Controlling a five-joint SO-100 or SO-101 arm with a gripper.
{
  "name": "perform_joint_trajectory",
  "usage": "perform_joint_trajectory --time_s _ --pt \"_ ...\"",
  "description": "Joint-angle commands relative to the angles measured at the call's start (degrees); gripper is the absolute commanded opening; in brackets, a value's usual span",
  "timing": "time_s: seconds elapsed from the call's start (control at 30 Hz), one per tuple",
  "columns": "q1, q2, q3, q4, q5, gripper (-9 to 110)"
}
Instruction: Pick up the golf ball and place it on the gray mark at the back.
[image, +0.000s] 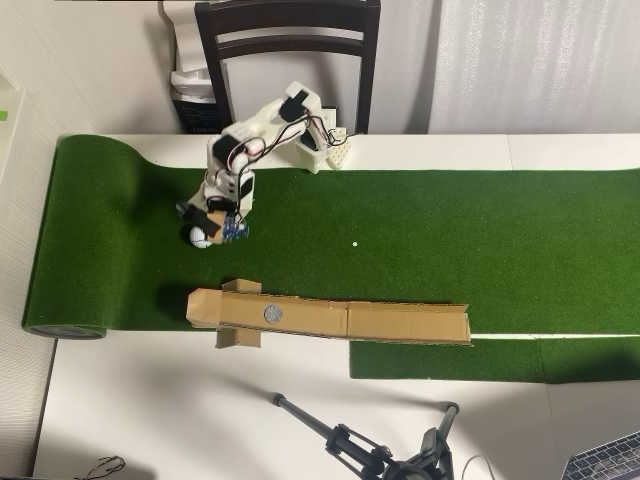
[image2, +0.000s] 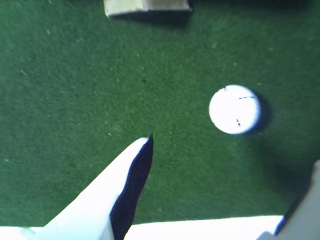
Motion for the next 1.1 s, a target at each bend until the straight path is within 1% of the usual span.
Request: perform_joint_trajectory --time_s 0.0,0.37,0.47,0.7,1.07 --pt "1.49 -0.53 -5.45 0.97 -0.26 49" --pt "3.25 -5.19 -5.89 0.97 -1.58 49" --pt "2.81 -5.45 -5.27 0.97 -5.54 49" --pt "2.81 -8.53 -5.89 0.79 -8.35 49" --pt "5.62 -8.7 -5.89 -5.71 -9.49 49"
